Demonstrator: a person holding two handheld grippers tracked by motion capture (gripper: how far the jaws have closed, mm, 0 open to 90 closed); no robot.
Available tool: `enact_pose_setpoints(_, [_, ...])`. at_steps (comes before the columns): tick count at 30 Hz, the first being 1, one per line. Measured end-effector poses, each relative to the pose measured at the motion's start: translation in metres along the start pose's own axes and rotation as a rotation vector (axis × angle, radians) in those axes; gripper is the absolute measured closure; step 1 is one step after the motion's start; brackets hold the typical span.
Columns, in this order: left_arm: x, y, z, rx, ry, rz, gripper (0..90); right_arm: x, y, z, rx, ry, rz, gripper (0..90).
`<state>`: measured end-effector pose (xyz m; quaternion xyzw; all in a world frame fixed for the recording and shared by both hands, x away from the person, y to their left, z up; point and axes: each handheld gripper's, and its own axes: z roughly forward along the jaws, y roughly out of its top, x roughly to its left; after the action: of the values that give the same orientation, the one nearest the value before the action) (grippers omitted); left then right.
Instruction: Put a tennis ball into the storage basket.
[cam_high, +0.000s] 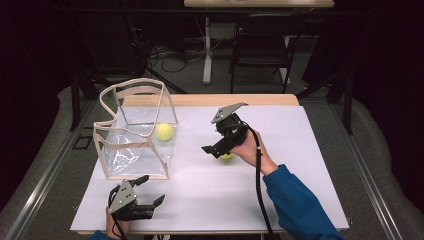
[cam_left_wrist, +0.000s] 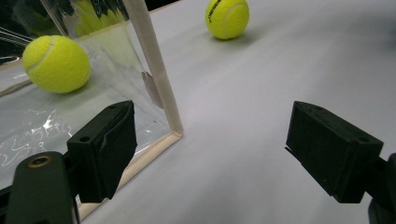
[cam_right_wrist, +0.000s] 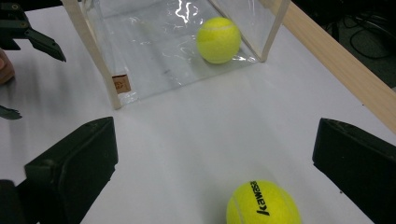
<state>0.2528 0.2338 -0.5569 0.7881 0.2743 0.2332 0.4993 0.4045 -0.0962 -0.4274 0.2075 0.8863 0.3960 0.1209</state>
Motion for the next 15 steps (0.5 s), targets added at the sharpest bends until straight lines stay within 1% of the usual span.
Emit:
enact_pose_setpoints(4, [0.000, 0.000, -0.001, -0.003, 0.003, -0.001, 16.0, 0.000, -0.010, 0.003, 0.023, -0.001, 0.011, 0.0])
enact_pose_setpoints(6, [0.000, 0.000, -0.002, -0.005, 0.003, 0.002, 16.0, -0.001, -0.013, 0.004, 0.023, -0.002, 0.010, 0.0])
enact_pose_setpoints(7, [0.000, 0.000, -0.002, -0.006, 0.001, 0.003, 16.0, -0.001, -0.018, 0.004, 0.028, -0.003, 0.019, 0.0])
enact_pose_setpoints(9, [0.000, 0.000, -0.001, -0.004, 0.001, 0.003, 16.0, -0.001, -0.020, 0.004, 0.027, -0.004, 0.023, 0.0])
enact_pose_setpoints(11, [0.000, 0.000, -0.001, -0.002, 0.001, 0.003, 16.0, -0.002, -0.025, 0.004, 0.031, -0.012, 0.026, 0.0])
enact_pose_setpoints(12, [0.000, 0.000, -0.001, -0.004, 0.003, 0.001, 16.0, -0.002, -0.030, 0.002, 0.044, -0.023, 0.019, 0.0])
enact_pose_setpoints(15, [0.000, 0.000, -0.001, -0.005, 0.003, -0.001, 16.0, -0.003, -0.035, 0.000, 0.038, -0.009, 0.026, 0.0])
